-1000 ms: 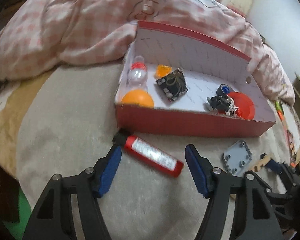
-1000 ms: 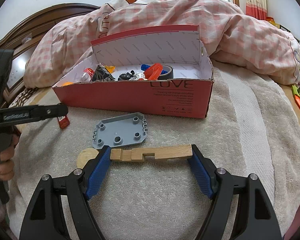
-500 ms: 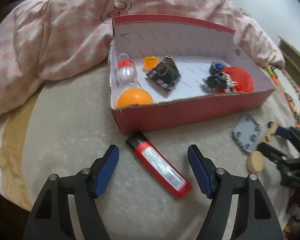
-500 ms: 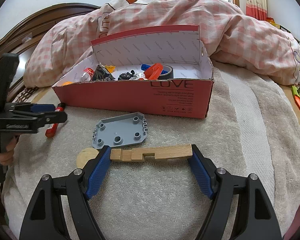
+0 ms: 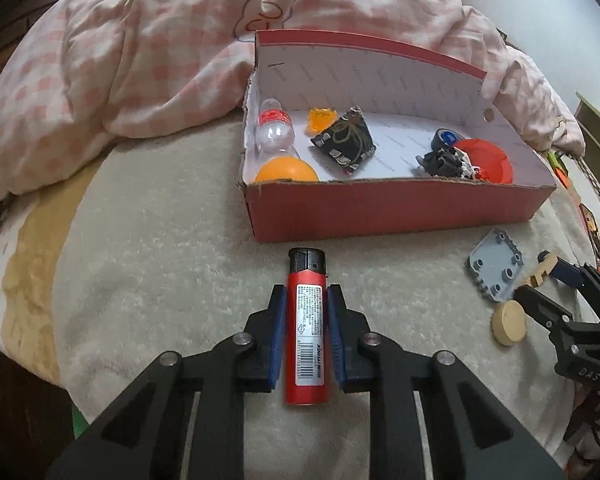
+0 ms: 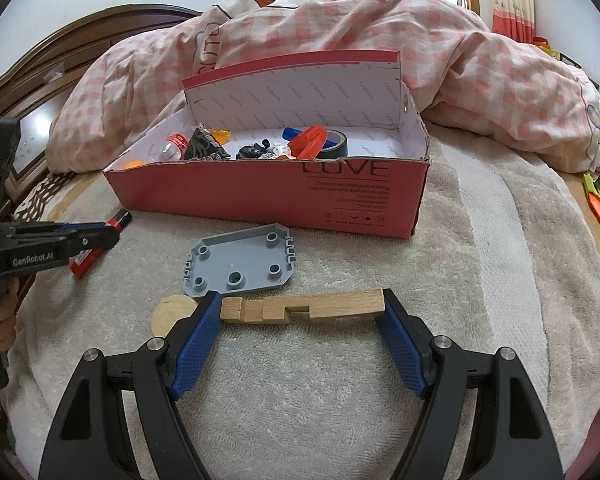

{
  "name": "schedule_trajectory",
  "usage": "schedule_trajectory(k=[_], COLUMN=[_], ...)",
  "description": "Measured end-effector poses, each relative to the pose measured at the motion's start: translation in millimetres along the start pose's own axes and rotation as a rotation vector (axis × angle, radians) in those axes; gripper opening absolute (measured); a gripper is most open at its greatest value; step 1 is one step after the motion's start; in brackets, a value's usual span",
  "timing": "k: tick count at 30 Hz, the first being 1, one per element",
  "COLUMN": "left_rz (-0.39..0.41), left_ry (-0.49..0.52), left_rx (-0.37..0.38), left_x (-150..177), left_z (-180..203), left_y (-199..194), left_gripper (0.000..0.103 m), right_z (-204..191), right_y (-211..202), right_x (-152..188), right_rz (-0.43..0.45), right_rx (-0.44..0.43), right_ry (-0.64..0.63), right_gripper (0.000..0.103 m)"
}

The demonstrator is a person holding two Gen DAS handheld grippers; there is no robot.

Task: Organize objects
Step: 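Grasp the red lighter with the left tool while the right tool holds the wooden block, then carry the red lighter and wooden block over the red box with both tools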

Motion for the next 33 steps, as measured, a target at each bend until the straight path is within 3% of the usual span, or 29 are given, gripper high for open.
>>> schedule_trajectory(k=[11, 33], left_rz=[0.019, 0.19], left_ry=[-0.007, -0.011], left_rx=[-0.034, 0.089], left_x=[-10.3, -37.6], left_z=[3.0, 25.8], left_y=[8.8, -43.3], left_gripper=[0.019, 0.019], right_z=[0.6, -32.0], right_y=[-1.2, -29.8], right_x=[-0.8, -17.7], right_rz=[0.0, 0.033], right_rx=[-0.002, -0.065], right_ry=[0.008, -0.023], right_gripper=[0.078, 0.078])
Point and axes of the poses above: each gripper's, at about its wrist camera, not at the fingertips, and y roughly the way its jaws point, z to its right, x to its underside, the point moved 8 cm from there along y, roughly the way its jaws point, and after that the axes turned 9 degrees about y, right-handed, at the moved point
